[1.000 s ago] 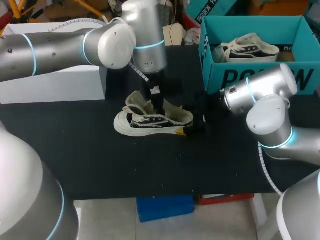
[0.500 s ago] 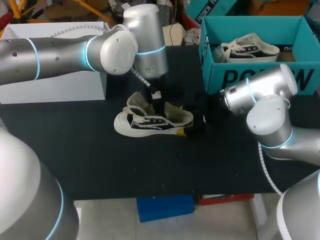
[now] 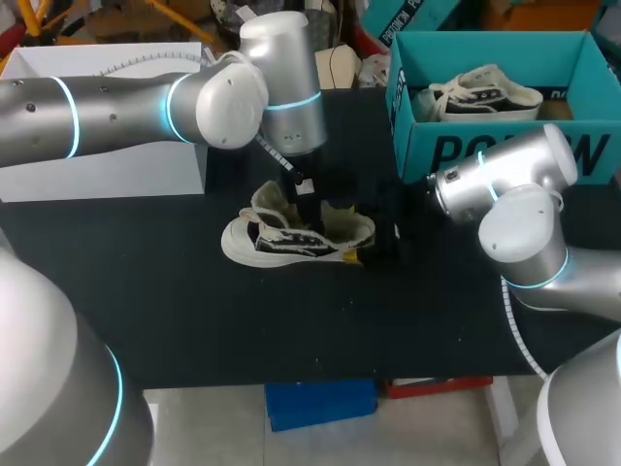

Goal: Take the shoe out of the shoebox, open the shoe tongue, remove and reinsert the insole, then place the shoe into the shoebox

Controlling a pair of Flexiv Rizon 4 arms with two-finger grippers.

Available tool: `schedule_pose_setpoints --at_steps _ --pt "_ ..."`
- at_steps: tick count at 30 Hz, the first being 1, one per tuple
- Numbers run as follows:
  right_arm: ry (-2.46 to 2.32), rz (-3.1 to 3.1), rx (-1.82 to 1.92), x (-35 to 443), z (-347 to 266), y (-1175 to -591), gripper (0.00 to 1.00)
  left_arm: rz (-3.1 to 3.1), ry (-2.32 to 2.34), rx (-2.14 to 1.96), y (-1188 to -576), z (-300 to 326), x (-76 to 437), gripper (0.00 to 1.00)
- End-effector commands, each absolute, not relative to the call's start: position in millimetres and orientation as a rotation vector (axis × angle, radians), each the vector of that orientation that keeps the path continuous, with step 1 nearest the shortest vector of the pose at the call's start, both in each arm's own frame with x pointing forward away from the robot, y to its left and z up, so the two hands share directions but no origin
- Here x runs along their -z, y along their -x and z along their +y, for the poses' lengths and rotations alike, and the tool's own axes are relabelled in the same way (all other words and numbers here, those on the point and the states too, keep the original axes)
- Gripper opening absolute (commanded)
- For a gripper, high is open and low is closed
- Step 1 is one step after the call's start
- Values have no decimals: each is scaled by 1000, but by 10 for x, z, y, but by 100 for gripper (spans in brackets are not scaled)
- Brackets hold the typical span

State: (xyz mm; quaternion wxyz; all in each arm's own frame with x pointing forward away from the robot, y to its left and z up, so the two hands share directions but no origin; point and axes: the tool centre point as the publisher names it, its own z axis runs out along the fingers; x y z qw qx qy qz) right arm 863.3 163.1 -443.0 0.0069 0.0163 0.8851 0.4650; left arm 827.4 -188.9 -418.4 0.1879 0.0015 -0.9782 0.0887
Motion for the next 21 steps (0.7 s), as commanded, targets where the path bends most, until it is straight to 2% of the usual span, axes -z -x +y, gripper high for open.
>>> schedule_pose_setpoints --at_steps 1,6,21 --pt "-58 2770 -1451 4517 1673 -8628 0 -2817 -31 -241 -8146 -1895 4278 59" --pt "-58 2770 -1451 4517 1673 -8628 0 -2899 -50 -208 -8177 -1863 4278 49" --pt "-58 2770 -1451 4517 1673 -8628 0 -2953 -124 -176 -8392 -1722 4446 46"
